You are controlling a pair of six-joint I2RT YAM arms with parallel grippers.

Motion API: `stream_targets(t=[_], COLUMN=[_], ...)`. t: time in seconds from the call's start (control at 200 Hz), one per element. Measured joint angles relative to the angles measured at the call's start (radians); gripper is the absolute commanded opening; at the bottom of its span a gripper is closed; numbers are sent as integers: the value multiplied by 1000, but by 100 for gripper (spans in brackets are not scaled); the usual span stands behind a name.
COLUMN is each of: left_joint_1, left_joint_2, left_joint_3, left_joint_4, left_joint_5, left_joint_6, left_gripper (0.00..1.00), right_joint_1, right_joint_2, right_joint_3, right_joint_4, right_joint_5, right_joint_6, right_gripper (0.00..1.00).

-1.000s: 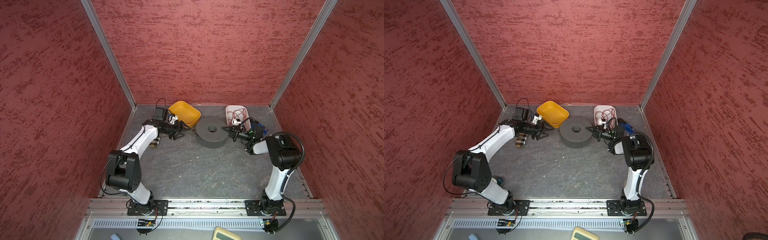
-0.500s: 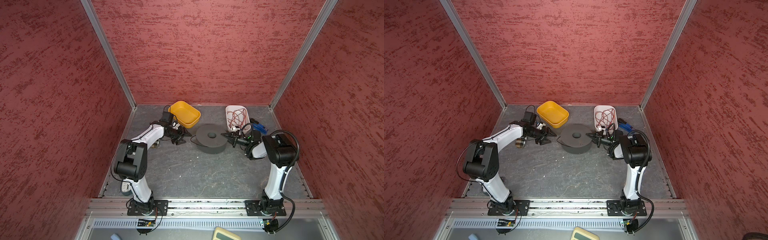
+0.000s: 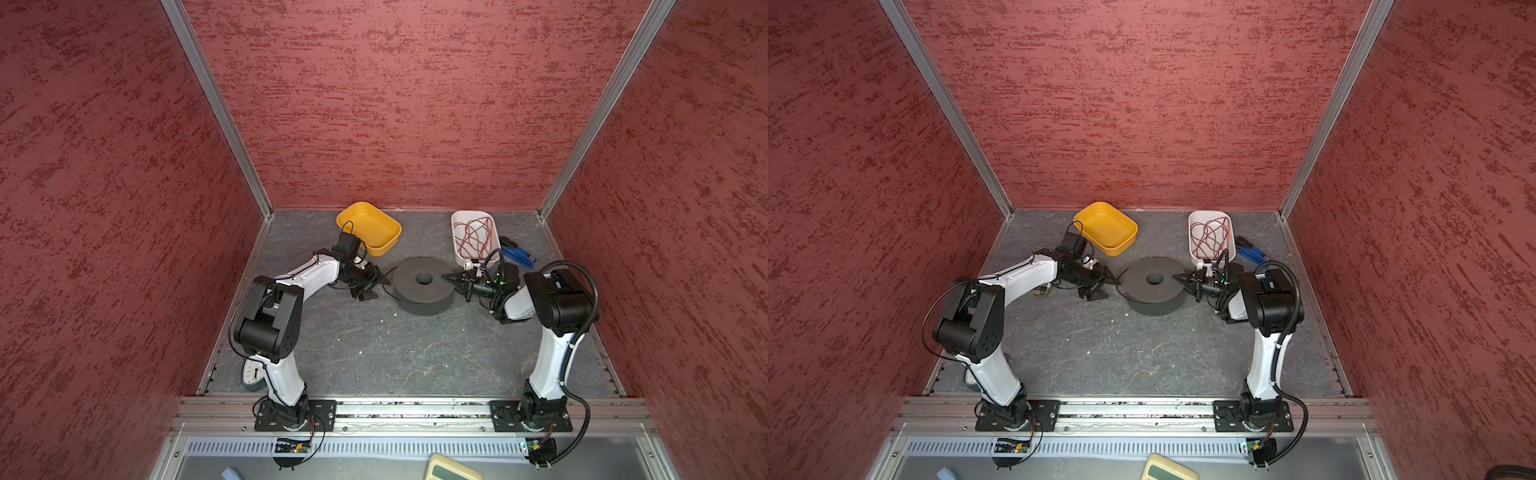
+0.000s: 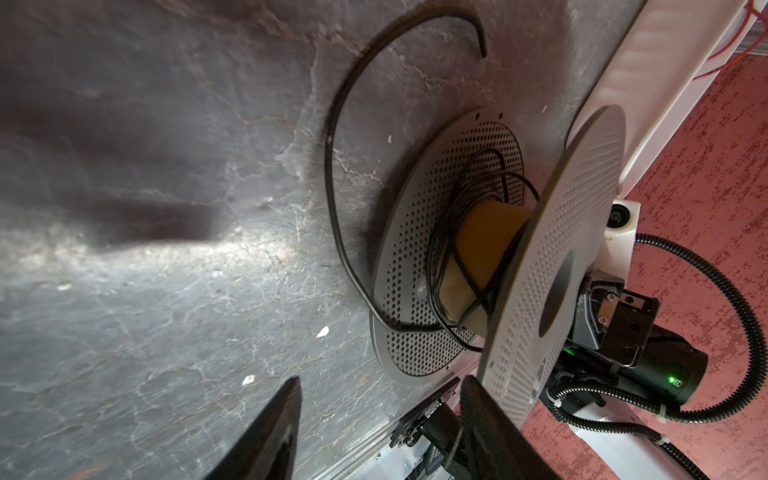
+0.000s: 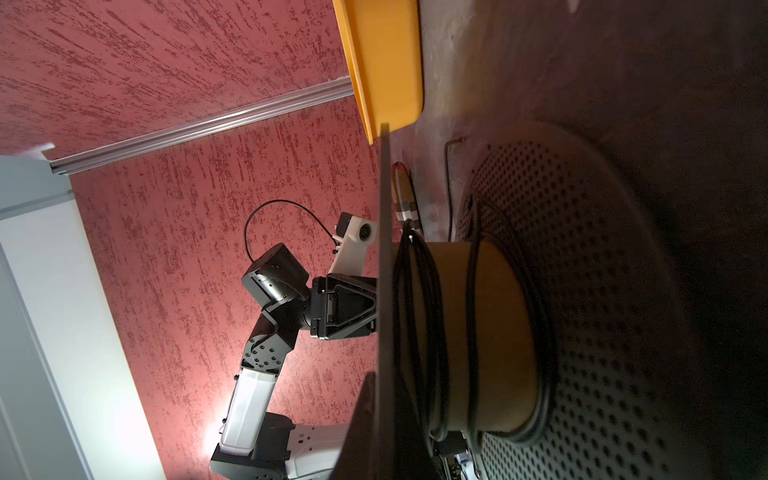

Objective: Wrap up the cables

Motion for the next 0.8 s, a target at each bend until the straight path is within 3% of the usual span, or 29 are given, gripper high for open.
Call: stream_targets(t=[0.631,0.802], left_joint_1=[6,12], left_joint_2=[71,79], left_joint_3=[17,40], left_joint_4=[27,34], left_joint_5=[-63,-72], left_joint_6=[-65,-72], left_gripper=[59,59], right_joint_1=[12,21], right_joint_2=[-86,-110], right_joint_3=[27,35], right_joint_4=[-288,-363], right_joint_5=[32,42], right_joint_6=[-293,-359], right_gripper=[0,15])
